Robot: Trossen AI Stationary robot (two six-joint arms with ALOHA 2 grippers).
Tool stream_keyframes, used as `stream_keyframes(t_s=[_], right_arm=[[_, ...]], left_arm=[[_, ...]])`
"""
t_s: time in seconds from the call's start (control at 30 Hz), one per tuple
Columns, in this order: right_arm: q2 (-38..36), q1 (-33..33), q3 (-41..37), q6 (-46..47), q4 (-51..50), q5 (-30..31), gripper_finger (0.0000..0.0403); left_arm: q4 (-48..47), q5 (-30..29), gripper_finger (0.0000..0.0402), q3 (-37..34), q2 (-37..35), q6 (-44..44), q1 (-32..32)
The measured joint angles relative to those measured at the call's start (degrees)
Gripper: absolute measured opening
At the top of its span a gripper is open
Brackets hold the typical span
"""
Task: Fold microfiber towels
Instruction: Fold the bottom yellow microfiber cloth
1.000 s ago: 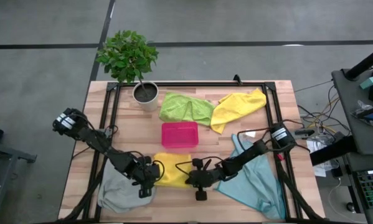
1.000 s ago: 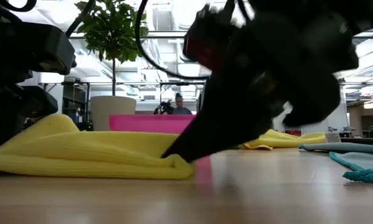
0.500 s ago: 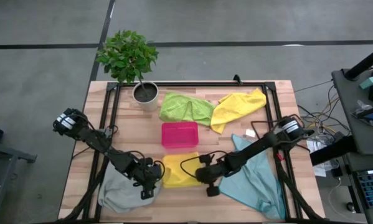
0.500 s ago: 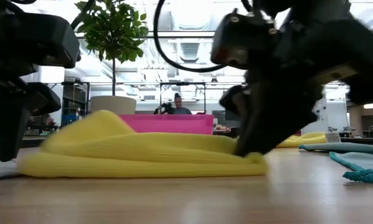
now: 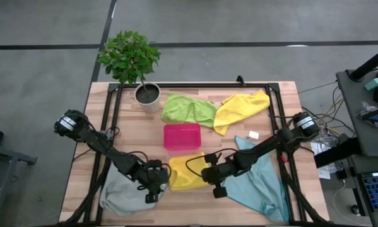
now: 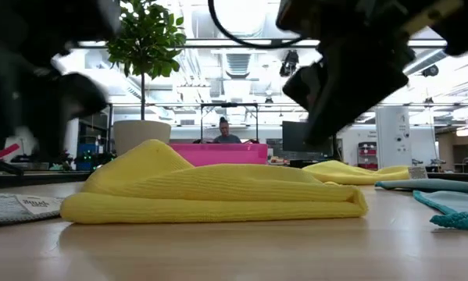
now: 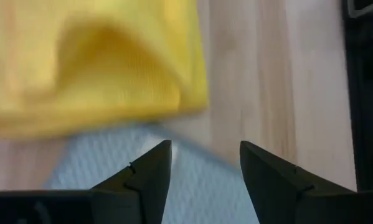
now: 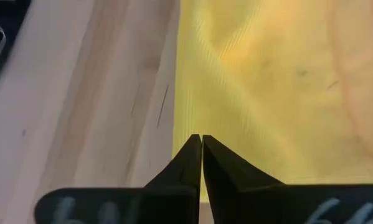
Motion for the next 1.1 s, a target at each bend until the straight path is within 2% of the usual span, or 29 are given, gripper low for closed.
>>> stream_keyframes(t_s=[0.27, 0.47, 0.83, 0.97, 1.1], right_arm=[[-1.20, 0.26, 0.00, -0.43, 1.62, 2.14, 0.0009], [-1.16, 0.51, 0.02, -0.45, 1.77, 3.54, 0.0009], [-0.87, 0.50, -0.33, -0.60, 2.79, 4.68, 0.0009], [-0.87, 0.50, -0.43, -0.60, 3.18, 4.70, 0.0009], [-0.87, 0.50, -0.48, -0.55, 3.28, 4.70, 0.0009]], left_arm=[[-1.07, -14.53, 0.0175, 2.16, -0.04, 20.94, 3.61], [-3.01, -14.64, 0.0175, 1.41, 1.06, 23.75, 6.83], [3.90, -13.97, 0.0170, 1.09, 6.45, 24.84, 7.41], [4.33, -14.83, 0.0123, 1.08, 7.19, 27.21, 7.52], [4.27, -16.23, 0.0031, 1.47, 6.77, 29.73, 7.52]])
